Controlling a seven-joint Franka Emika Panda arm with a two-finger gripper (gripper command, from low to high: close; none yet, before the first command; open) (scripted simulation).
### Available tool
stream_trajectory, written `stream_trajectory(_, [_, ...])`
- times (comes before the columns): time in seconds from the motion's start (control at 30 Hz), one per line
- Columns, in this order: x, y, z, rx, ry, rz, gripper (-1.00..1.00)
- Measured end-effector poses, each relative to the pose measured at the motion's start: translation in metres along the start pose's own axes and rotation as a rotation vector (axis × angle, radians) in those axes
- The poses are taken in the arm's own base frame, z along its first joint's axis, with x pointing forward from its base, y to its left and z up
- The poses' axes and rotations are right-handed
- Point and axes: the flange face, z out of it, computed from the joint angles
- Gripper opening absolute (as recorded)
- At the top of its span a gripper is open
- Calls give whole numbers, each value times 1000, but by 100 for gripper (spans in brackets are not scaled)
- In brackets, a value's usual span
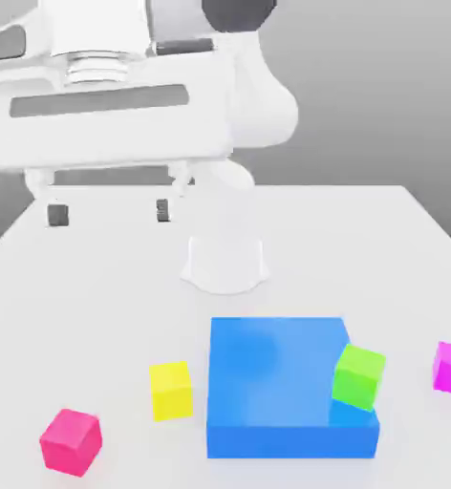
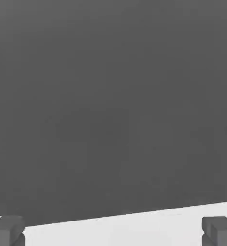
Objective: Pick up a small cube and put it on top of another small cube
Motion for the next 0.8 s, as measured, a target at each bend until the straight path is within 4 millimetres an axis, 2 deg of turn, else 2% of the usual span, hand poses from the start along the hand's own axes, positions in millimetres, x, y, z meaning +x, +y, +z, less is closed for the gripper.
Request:
stream_trajectory(0.17, [14, 54, 84, -117, -62, 64, 0])
stream_trajectory(0.37, [9, 126, 172, -270, -127, 112, 0])
stream_trajectory(0.53, [0, 154, 234, -298, -135, 120, 0])
stream_trajectory(0.57, [-2, 158, 243, -299, -136, 121, -100])
stream_trajectory(0.77, [-3, 159, 247, -299, -137, 122, -100])
stream_trajectory(0.8, [-2, 158, 243, -299, -137, 121, -100])
